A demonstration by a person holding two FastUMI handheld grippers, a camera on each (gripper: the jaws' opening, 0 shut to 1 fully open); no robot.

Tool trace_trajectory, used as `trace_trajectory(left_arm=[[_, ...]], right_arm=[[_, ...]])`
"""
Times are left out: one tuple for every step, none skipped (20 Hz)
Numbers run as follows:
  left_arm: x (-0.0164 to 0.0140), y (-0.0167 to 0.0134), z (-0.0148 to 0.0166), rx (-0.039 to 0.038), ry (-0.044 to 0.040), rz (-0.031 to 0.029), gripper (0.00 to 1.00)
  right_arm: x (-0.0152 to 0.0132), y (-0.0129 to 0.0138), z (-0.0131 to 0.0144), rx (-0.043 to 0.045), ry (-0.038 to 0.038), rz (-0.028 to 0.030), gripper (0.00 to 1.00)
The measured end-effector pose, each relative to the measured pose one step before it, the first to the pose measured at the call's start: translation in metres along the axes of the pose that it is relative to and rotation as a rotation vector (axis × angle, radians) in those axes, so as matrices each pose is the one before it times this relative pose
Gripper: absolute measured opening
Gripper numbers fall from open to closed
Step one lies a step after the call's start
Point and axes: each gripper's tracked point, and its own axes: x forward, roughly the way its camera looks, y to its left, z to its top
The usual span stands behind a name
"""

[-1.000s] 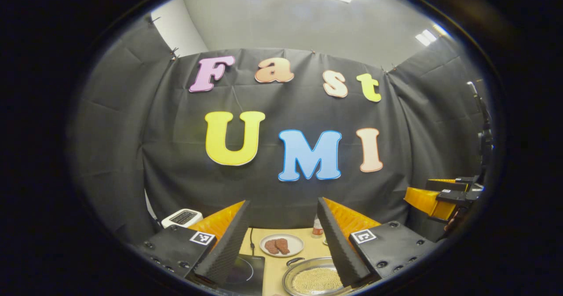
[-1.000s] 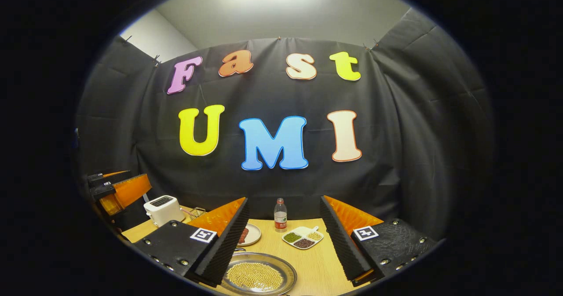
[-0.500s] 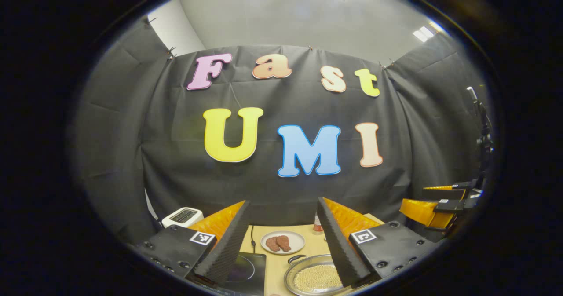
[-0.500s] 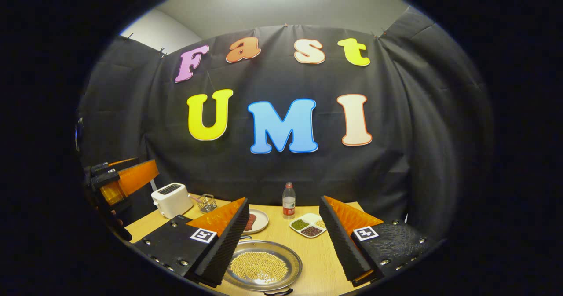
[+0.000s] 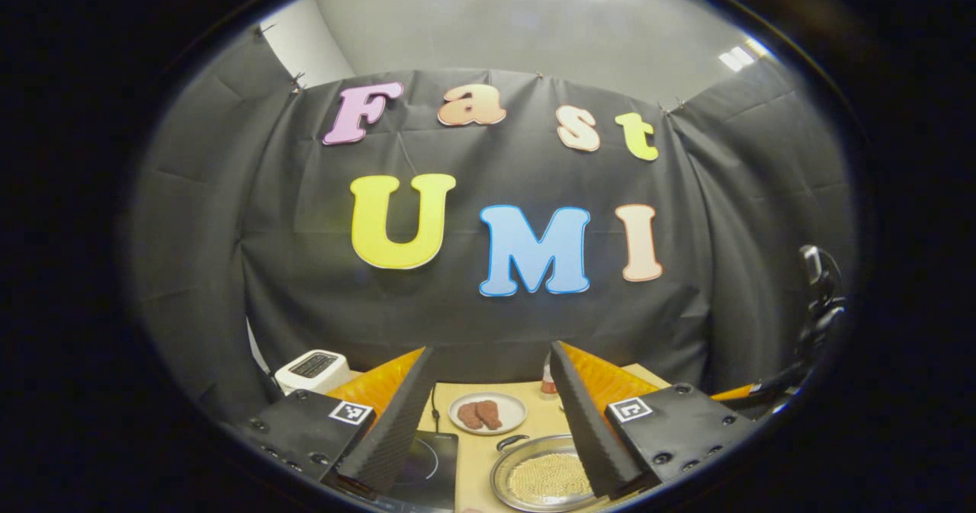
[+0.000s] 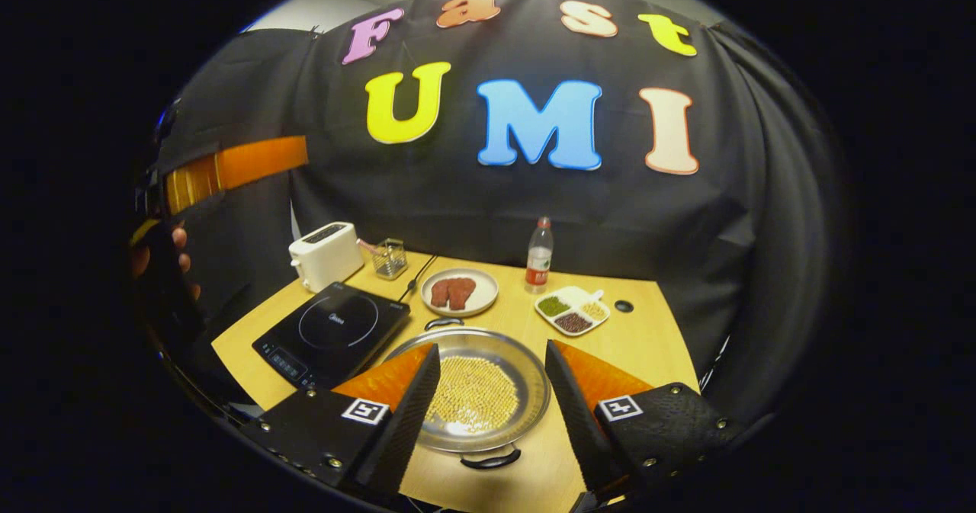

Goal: First push the handle of the pot to place it horizontally, then grasp the pot with both hands and set it on the induction cooktop.

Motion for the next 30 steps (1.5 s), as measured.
trace_trajectory(left_arm=[[-0.00001, -0.00026, -0.00156, 0.00031, 0.00074, -0.00032, 0.99], [-0.00097, 0.00107, -0.00005, 0.00122, 0.00073, 0.00244, 0.99], [-0.00016, 0.00083, 0.00057, 0.00193, 0.00055, 0.00124, 0.99], [-0.00053, 0.00100, 0.00072, 0.00227, 0.00006, 0.00225, 0.99], [0.00026, 0.00177, -0.00119, 0.00343, -0.00020, 0.00414, 0.99], [-0.00069, 0.00214, -0.00010, 0.00314, 0.00220, 0.00495, 0.99], [0.00001, 0.00246, -0.00238, 0.00243, 0.00228, 0.00647, 0.99], [-0.00199, 0.00290, -0.00005, 0.00123, 0.00256, 0.00837, 0.99], [-0.00182, 0.00325, -0.00185, -0.00044, 0.00296, 0.00674, 0.99], [-0.00062, 0.00214, -0.00133, -0.00015, 0.00432, 0.00677, 0.94], [-0.00075, 0.00344, -0.00105, 0.00117, 0.00420, 0.00934, 0.94], [-0.00122, 0.00377, -0.00051, 0.00048, 0.00198, 0.00865, 0.96], [-0.00196, 0.00237, -0.00021, -0.00020, 0.00129, 0.00926, 0.99], [-0.00112, 0.00285, 0.00006, -0.00083, 0.00160, 0.00790, 0.99], [-0.00126, 0.00233, -0.00198, 0.00033, 0.00317, 0.00602, 0.97], [-0.00097, 0.00328, 0.00010, 0.00262, 0.00306, 0.00844, 0.97], [-0.00101, 0.00344, -0.00136, 0.00175, 0.00138, 0.00830, 0.97], [-0.00085, 0.00212, -0.00041, -0.00077, 0.00336, 0.00690, 0.99], [-0.00178, 0.00160, -0.00174, -0.00179, 0.00284, 0.00714, 0.99], [-0.00109, 0.00180, -0.00075, -0.00183, 0.00307, 0.00630, 0.99], [-0.00108, 0.00106, -0.00196, -0.00085, 0.00351, 0.00478, 0.99], [-0.00098, 0.00102, 0.00039, 0.00017, 0.00074, 0.00461, 0.95], [0.00054, 0.00156, -0.00065, 0.00283, 0.00147, 0.00345, 0.95], [-0.00083, -0.00022, 0.00010, 0.00454, 0.00095, 0.00346, 0.95], [-0.00068, 0.00129, -0.00237, 0.00390, 0.00104, 0.00359, 0.95], [-0.00050, 0.00067, 0.00038, 0.00204, 0.00186, 0.00358, 0.99], [-0.00063, 0.00023, -0.00128, 0.00011, 0.00244, 0.00307, 0.99], [-0.00028, -0.00028, -0.00029, -0.00084, 0.00190, 0.00137, 0.99], [0.00075, 0.00006, -0.00035, 0.00099, 0.00222, 0.00145, 0.97], [-0.00090, 0.00008, 0.00042, 0.00261, 0.00145, 0.00280, 0.97]], right_arm=[[0.00336, 0.00245, -0.01310, -0.00542, 0.04339, 0.00589, 0.82], [0.00399, -0.00058, -0.01033, -0.00038, 0.04013, -0.00009, 0.67], [0.00255, 0.00576, -0.01069, 0.00634, 0.03906, 0.02298, 0.60], [0.00828, 0.00725, -0.01087, 0.00756, 0.03844, 0.03274, 0.57], [-0.00302, -0.00172, -0.00979, 0.00316, 0.03581, -0.01076, 0.57], [0.00224, 0.00237, -0.01017, 0.00674, 0.03522, 0.01255, 0.25], [0.00561, 0.00448, -0.01584, 0.00296, 0.03925, 0.02726, 0.23], [0.00366, 0.00356, -0.01075, 0.00222, 0.03848, 0.02147, 0.23], [0.00552, 0.00300, -0.00616, 0.00087, 0.02957, 0.02472, 0.23], [0.00653, 0.00129, -0.00724, -0.00831, 0.02429, 0.00422, 0.23], [0.00223, -0.01069, -0.00493, -0.00329, 0.03194, -0.04603, 0.25], [0.00515, -0.00012, -0.00601, 0.00131, 0.02078, 0.01285, 0.03], [0.00884, 0.00486, -0.00776, 0.00585, 0.02677, 0.01658, 0.06], [0.00592, 0.00164, -0.00704, 0.00372, 0.01631, 0.01025, 0.01], [-0.00126, 0.00211, -0.00393, -0.00332, 0.02035, 0.00491, 0.01], [0.00287, -0.00274, -0.00436, -0.00930, 0.01852, -0.00898, 0.01], [0.00159, -0.00022, -0.00446, -0.00602, 0.02042, 0.00192, 0.01], [0.00240, 0.00342, -0.00505, 0.00813, 0.02648, 0.01424, 0.01], [0.00322, 0.00409, -0.00657, 0.01251, 0.02759, 0.01399, 0.01], [0.00396, 0.00346, -0.00595, 0.00835, 0.02979, 0.01769, 0.01], [0.00378, 0.00126, -0.00572, -0.00025, 0.02276, 0.00262, 0.01], [0.00305, -0.00049, -0.00342, -0.00437, 0.01598, -0.00116, 0.01], [0.00399, 0.00059, -0.00303, -0.00599, 0.01559, -0.00225, 0.01], [0.00237, -0.00086, -0.00118, 0.00039, 0.00756, -0.00327, 0.01], [0.00299, 0.00088, -0.00047, 0.00653, 0.00490, 0.00336, 0.01], [0.00268, 0.00087, 0.00060, 0.01135, 0.00908, 0.00656, 0.01], [0.00332, 0.00164, -0.00106, 0.01422, 0.00657, 0.00708, 0.01], [0.00298, -0.00010, 0.00082, 0.01108, 0.00217, 0.00273, 0.01], [0.00272, -0.00100, -0.00018, 0.00755, 0.00348, -0.00136, 0.01], [0.00132, 0.00117, 0.00032, 0.00861, 0.00299, 0.00512, 0.01]])
